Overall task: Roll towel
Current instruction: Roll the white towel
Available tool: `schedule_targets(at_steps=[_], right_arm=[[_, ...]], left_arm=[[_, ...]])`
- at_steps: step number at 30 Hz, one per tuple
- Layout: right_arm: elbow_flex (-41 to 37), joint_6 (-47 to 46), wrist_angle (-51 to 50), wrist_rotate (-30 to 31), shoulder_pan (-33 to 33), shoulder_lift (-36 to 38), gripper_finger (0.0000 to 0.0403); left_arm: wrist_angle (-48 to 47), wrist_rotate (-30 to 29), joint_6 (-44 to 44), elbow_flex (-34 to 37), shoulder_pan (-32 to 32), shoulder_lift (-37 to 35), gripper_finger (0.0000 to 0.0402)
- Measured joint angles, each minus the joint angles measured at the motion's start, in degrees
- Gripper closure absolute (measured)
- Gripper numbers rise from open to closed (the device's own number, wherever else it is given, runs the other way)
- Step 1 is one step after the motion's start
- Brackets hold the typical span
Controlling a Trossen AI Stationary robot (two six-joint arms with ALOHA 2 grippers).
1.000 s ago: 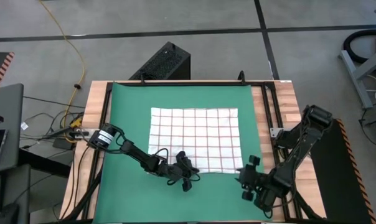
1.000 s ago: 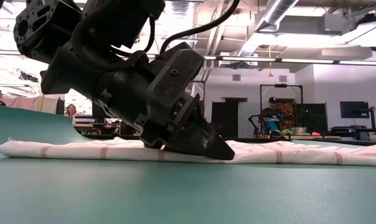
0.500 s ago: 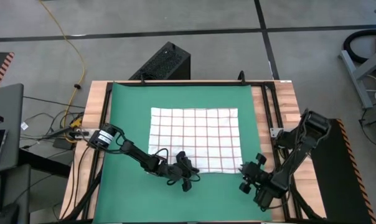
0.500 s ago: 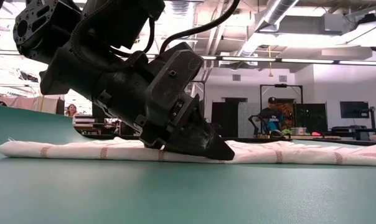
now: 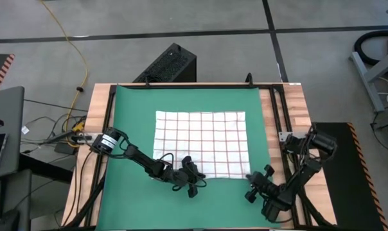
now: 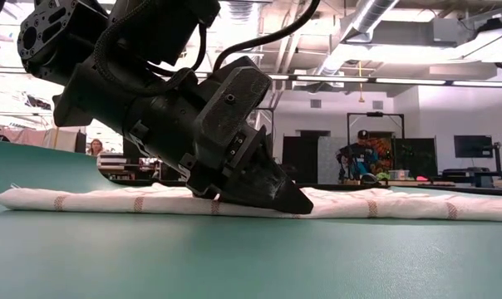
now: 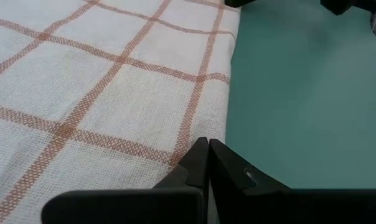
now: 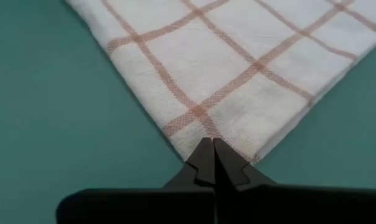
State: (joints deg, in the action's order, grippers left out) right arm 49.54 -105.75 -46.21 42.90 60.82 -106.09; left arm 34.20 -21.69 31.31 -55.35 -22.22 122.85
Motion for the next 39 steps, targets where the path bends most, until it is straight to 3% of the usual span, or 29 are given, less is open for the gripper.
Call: schedule_targets(at_steps=[5,12,18,24,31,34,39], right_arm=[[0.0,-2.93,-1.23,-1.47,2.11,-1.34,0.0394],[0.98,-9.28,-13.68,-8.67,5.13,3.28,0.0385],[0.98,-8.47,-16.29,-5.25,6.45,9.6,0.0358],[0.96,8.14,-9.28,-4.28,5.13,15.32,0.0302],[1.06,36.17,1.33,-4.17,-0.93,16.48,0.0168],[1.09,39.57,0.06,-4.16,-3.21,15.06,0.0138],[1.07,39.82,-4.68,-4.45,-4.13,12.24,0.0141]], left_arm=[[-0.04,0.33,0.0,0.0,0.0,-0.02,0.0401],[0.09,0.9,-0.33,-0.04,-0.01,0.04,0.0401],[0.23,0.78,-0.42,-0.04,-0.02,0.02,0.0401],[0.2,0.67,-0.4,-0.02,-0.02,0.02,0.0401],[0.16,0.46,-0.42,0.0,-0.02,0.05,0.0401],[0.09,0.43,-0.42,0.0,-0.02,0.05,0.0401],[0.0,0.43,-0.41,0.0,-0.02,0.05,0.0402]])
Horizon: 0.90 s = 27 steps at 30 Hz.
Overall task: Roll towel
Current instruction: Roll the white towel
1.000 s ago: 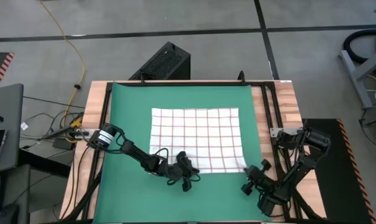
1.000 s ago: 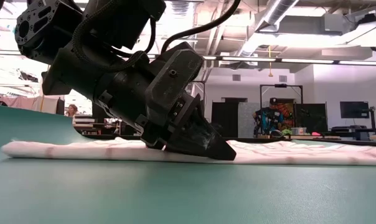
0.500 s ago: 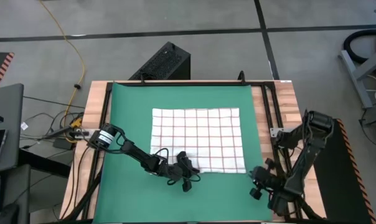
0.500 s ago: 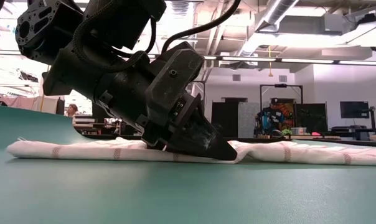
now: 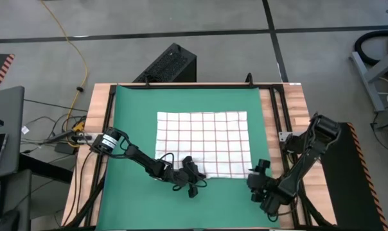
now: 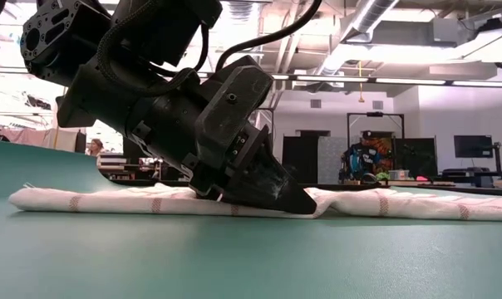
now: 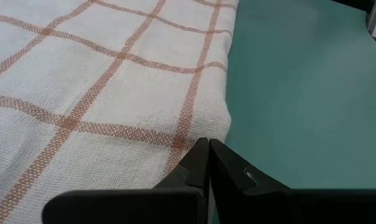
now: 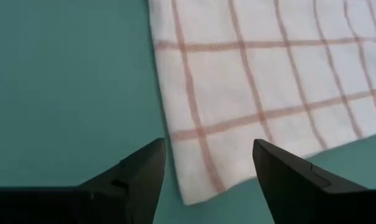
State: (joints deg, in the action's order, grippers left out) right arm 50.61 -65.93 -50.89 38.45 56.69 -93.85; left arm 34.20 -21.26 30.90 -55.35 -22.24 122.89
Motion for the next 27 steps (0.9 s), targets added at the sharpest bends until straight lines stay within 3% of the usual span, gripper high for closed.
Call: schedule_targets(at_steps=[27], right_arm=[[-6.34,4.92,8.21,-5.21,0.92,-0.98,0.0148]], left_arm=[[-0.04,-0.04,0.03,0.0,0.0,0.0,0.0401]])
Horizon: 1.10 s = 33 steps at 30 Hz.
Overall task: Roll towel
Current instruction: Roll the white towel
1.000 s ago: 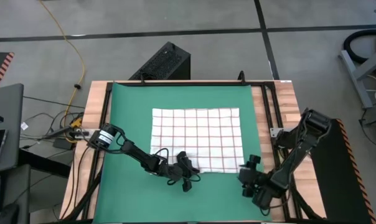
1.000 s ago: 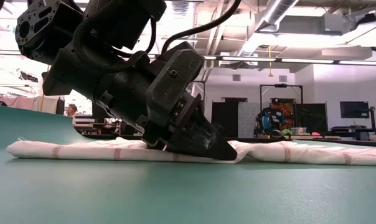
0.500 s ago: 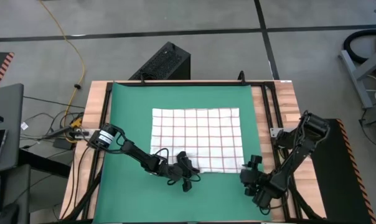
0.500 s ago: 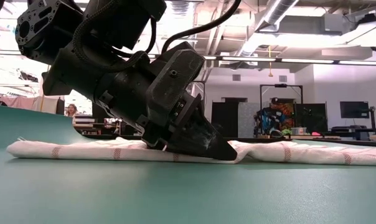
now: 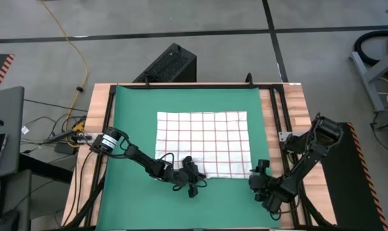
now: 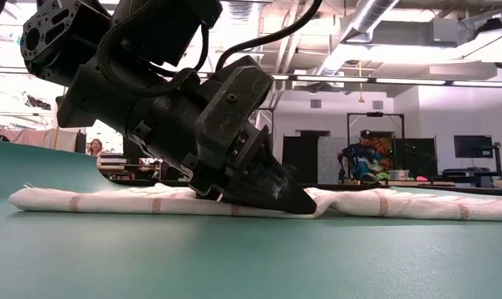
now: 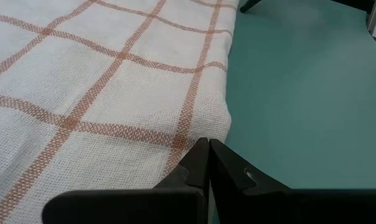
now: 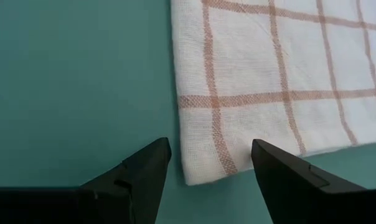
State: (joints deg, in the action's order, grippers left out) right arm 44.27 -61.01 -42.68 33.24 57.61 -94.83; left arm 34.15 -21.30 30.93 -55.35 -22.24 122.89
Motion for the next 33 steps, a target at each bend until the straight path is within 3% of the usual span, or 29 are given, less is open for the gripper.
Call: schedule_targets(at_steps=[6,19,24,28,33], right_arm=[[-0.41,-0.14,-0.55,-2.97,-0.29,0.05,0.0176],[-0.5,0.13,-0.39,-6.57,-1.29,0.0,0.0342],[-0.5,-0.74,-0.31,-7.74,-2.4,0.0,0.0392],[-0.41,-0.87,-0.18,-8.0,-3.3,0.02,0.0394],[0.0,-0.47,-0.49,-8.05,-3.37,-0.02,0.0398]], left_arm=[[-0.07,-0.02,-0.02,0.0,0.0,0.0,0.0401],[1.36,0.48,0.04,0.07,0.02,-0.83,0.0401],[0.62,2.43,-1.61,0.18,0.22,-6.14,0.0402],[-6.4,1.53,-1.96,-0.03,0.37,-13.2,0.0401],[-27.32,-5.52,6.77,0.0,-1.53,-22.31,0.0401]])
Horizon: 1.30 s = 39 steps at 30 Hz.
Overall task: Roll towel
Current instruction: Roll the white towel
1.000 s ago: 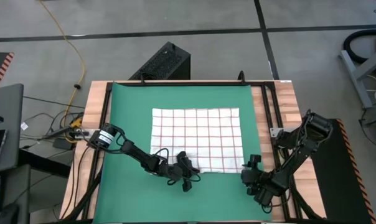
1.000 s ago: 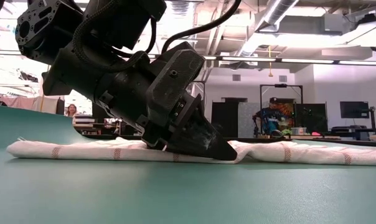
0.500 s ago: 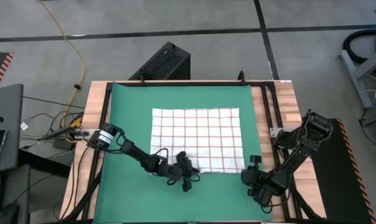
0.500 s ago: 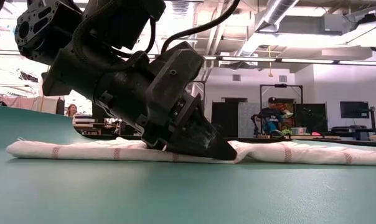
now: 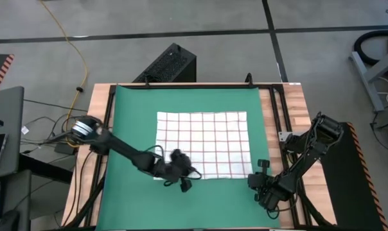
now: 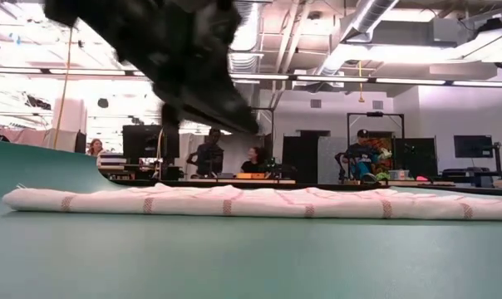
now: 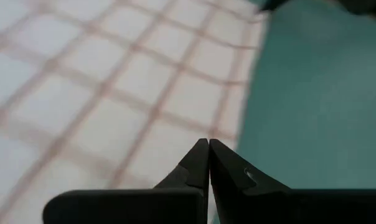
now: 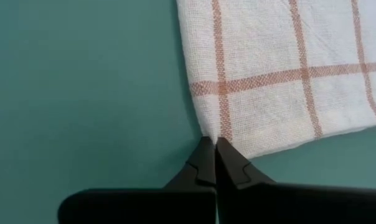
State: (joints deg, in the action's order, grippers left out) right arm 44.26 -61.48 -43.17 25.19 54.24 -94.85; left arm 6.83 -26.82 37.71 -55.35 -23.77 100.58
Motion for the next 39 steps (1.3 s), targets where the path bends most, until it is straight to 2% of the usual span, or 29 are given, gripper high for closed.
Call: schedule_targets(at_steps=[5,9,11,17,20,23,39], right_arm=[[0.03,0.08,-0.01,0.12,0.11,-0.02,0.04],[0.53,0.39,-0.22,0.24,0.08,-0.09,0.04],[0.98,0.44,-0.18,0.74,0.02,-0.09,0.04],[1.82,0.44,-0.3,0.87,-0.39,-0.15,0.0401],[2.0,0.44,-0.4,0.77,-0.39,-0.13,0.0401],[1.97,0.44,-0.42,0.4,-0.42,-0.13,0.0401],[2.37,-1.5,-2.13,-0.04,-0.72,-0.07,0.0401]], left_arm=[[-13.5,-14.65,17.03,0.39,-9.38,-4.9,0.0401],[-17.44,-25.66,30.99,0.33,-19.18,-3.33,0.0401],[-19.06,-27.99,37.13,0.27,-22.56,-0.61,0.0402],[-32.11,-31.9,61.4,0.37,-26.35,5.4,0.0401],[-39.06,-34.25,69.39,0.37,-27.26,5.66,0.0401],[-42.4,-33.59,72.56,0.36,-27.65,5.68,0.0401],[-38.8,-27.52,78.32,0.39,-28.59,13.28,0.0401]])
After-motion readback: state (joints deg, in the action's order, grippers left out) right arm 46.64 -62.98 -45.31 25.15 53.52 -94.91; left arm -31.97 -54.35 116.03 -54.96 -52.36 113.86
